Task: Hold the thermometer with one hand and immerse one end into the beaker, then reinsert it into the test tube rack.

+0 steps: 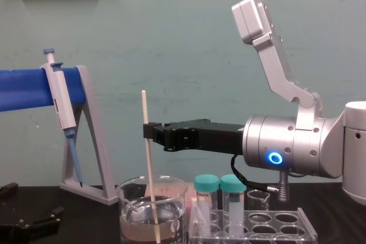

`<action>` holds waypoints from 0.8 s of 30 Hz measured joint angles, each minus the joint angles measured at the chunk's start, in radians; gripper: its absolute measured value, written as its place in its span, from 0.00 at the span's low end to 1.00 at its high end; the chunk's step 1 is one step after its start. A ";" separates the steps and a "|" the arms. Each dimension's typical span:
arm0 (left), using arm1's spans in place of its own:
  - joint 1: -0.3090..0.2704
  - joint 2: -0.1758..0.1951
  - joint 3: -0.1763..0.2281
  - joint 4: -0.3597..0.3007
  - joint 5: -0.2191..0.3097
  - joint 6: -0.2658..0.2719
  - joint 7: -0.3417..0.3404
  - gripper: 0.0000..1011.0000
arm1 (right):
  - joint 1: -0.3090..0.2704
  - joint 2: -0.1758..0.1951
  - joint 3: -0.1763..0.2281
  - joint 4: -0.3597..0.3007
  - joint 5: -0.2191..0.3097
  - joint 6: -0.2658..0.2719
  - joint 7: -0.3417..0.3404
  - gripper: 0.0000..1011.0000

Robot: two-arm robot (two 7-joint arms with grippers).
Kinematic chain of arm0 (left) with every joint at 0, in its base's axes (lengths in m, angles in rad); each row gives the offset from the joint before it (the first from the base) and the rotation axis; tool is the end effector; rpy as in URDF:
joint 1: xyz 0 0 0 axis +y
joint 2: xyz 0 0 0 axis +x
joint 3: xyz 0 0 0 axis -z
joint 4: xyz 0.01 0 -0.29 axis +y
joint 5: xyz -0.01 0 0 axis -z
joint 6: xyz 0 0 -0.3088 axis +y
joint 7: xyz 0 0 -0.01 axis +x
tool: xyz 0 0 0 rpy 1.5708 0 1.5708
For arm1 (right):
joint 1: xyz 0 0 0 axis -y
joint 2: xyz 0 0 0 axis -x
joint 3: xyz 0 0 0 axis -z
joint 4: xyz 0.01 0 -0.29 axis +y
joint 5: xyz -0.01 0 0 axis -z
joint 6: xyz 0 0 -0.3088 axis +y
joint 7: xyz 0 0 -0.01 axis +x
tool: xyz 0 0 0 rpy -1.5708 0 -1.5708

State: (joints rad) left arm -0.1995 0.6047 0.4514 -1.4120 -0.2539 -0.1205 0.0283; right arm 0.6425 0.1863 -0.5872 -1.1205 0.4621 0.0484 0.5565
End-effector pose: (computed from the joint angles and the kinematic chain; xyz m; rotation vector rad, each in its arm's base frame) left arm 0.3581 0.0827 -0.3023 0.3045 -0.2850 1.2480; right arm 0.4708 0.0783 -0.2229 -0.0189 0.0046 -0.5925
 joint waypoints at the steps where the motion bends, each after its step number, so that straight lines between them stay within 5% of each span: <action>1: 0.000 0.000 0.000 0.000 0.000 0.000 0.000 0.99 | 0.000 0.000 0.000 0.000 0.000 0.000 0.000 0.03; 24: 0.000 0.000 0.000 0.000 0.000 0.000 0.000 0.99 | 0.001 0.000 -0.001 -0.001 0.001 -0.001 0.000 0.03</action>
State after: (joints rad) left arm -0.1995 0.6047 0.4514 -1.4120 -0.2538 -0.1206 0.0283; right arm 0.6440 0.1866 -0.5884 -1.1213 0.4631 0.0478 0.5565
